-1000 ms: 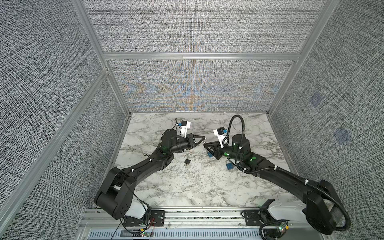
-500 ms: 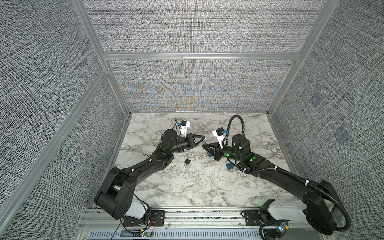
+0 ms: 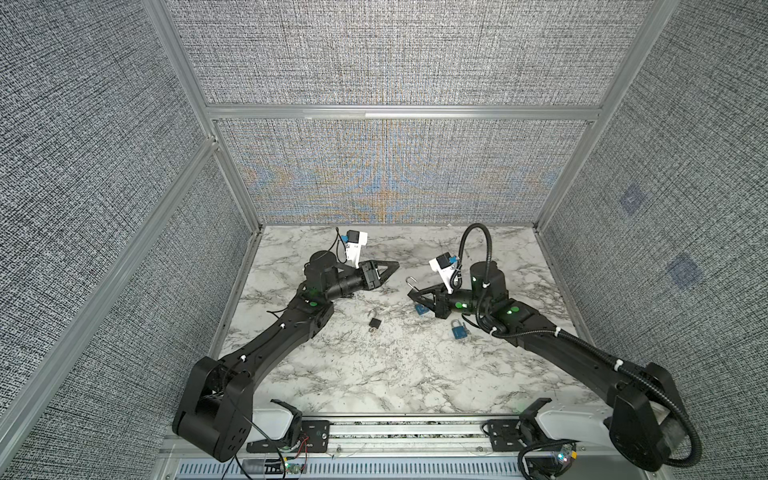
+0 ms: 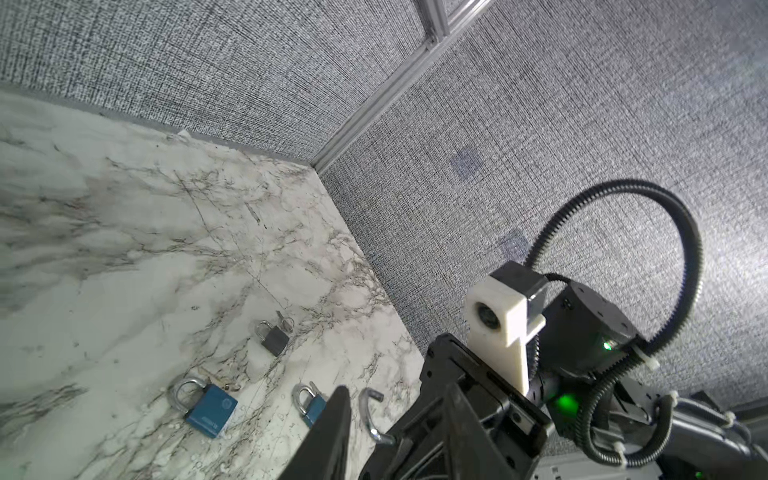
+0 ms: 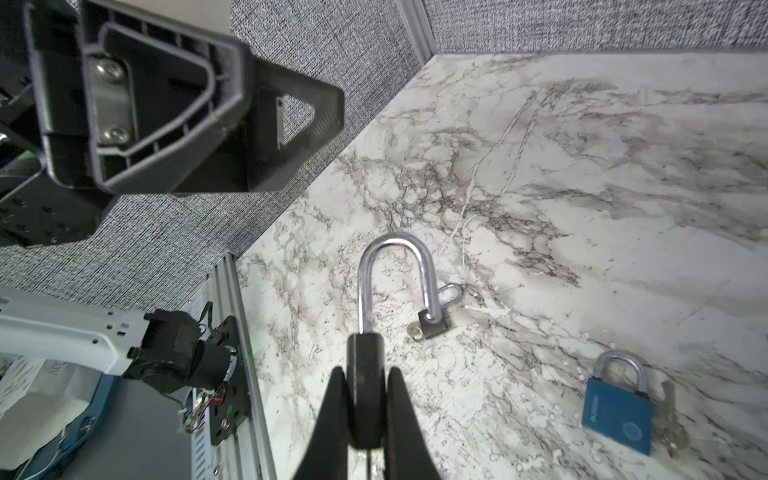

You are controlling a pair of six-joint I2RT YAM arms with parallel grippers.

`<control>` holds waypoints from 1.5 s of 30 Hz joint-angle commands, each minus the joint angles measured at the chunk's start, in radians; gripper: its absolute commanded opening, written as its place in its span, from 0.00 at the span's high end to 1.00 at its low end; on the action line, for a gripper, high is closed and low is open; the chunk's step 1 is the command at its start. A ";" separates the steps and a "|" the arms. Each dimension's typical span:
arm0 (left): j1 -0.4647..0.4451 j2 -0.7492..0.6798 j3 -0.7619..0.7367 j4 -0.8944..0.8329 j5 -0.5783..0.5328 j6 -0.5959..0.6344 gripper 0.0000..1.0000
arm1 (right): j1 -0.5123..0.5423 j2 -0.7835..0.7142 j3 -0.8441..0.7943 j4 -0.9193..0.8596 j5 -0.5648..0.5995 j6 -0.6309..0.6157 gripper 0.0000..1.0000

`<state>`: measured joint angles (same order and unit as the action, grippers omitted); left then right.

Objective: Lock with the key

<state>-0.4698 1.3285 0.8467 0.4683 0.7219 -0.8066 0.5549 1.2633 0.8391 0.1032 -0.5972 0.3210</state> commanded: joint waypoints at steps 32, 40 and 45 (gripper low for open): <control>-0.058 0.103 0.074 -0.217 0.323 0.333 0.67 | -0.066 -0.003 0.019 -0.090 -0.320 0.030 1.00; -0.057 0.093 0.071 -0.228 0.301 0.351 0.70 | -0.082 0.001 0.011 -0.080 -0.325 0.045 1.00; -0.057 0.093 0.068 -0.230 0.295 0.353 0.72 | -0.086 0.002 0.011 -0.080 -0.326 0.048 1.00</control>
<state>-0.5274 1.4242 0.9169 0.2356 1.0199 -0.4679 0.4709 1.2655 0.8501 -0.0105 -0.9096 0.3634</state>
